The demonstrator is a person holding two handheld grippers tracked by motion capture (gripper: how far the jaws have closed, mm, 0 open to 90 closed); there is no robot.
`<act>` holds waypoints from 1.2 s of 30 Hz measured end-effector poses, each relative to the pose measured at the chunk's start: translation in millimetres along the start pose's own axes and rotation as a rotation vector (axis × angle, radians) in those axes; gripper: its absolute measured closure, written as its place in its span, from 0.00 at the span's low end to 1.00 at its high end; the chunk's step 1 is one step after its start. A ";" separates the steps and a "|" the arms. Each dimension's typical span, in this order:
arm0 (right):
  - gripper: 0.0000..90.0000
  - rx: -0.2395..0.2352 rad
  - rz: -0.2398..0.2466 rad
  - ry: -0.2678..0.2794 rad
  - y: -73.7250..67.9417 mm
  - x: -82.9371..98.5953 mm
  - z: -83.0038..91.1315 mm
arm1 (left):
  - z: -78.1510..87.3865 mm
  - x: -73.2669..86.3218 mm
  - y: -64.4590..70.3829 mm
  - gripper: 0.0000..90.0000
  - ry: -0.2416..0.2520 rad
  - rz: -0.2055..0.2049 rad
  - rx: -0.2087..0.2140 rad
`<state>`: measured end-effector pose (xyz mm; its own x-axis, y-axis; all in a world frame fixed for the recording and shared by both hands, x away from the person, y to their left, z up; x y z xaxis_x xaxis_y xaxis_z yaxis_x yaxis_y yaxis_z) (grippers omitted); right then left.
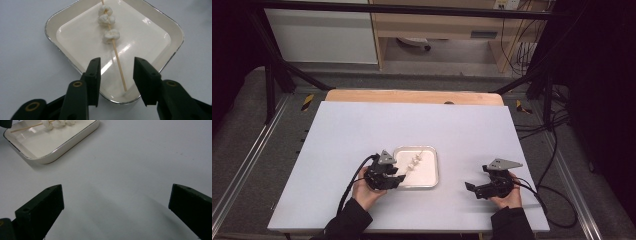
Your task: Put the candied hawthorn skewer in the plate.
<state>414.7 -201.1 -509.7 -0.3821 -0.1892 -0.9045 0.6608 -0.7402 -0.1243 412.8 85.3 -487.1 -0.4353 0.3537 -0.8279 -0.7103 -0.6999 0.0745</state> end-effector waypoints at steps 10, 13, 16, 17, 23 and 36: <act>0.01 0.001 -0.011 0.012 0.3 -2.2 2.1 | 16.8 4.7 -15.0 0.33 0.004 -0.047 -0.022; 0.01 0.004 -0.013 0.010 1.3 -1.8 3.2 | 20.8 8.6 -19.8 0.28 -0.009 -0.045 -0.037; 0.01 0.003 -0.012 0.014 1.7 -2.2 3.9 | 26.1 14.4 -25.4 0.25 -0.026 -0.058 -0.054; 0.01 0.004 -0.011 0.014 2.0 -2.2 4.0 | 27.7 16.4 -27.2 0.24 -0.026 -0.055 -0.055; 0.01 0.003 -0.012 0.009 1.8 -1.4 4.0 | 38.7 29.1 -39.2 0.19 -0.017 -0.050 -0.072; 0.01 -0.002 -0.014 -0.011 0.4 3.2 2.7 | 65.8 57.8 -69.6 0.08 0.029 0.036 -0.085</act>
<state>412.0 -203.7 -511.5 -0.3982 -0.1864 -0.8982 0.6571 -0.7412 -0.1375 400.7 195.3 -503.5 -0.4426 0.3105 -0.8412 -0.6446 -0.7623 0.0579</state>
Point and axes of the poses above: each handheld gripper's, and its own axes: z roughly backward along the jaws, x roughly out of its underside, y roughly to its right, the point moved 9 cm from there along -z, roughly forward along the jaws, and after that the axes turned 13 degrees about y, right-handed, at the moved point
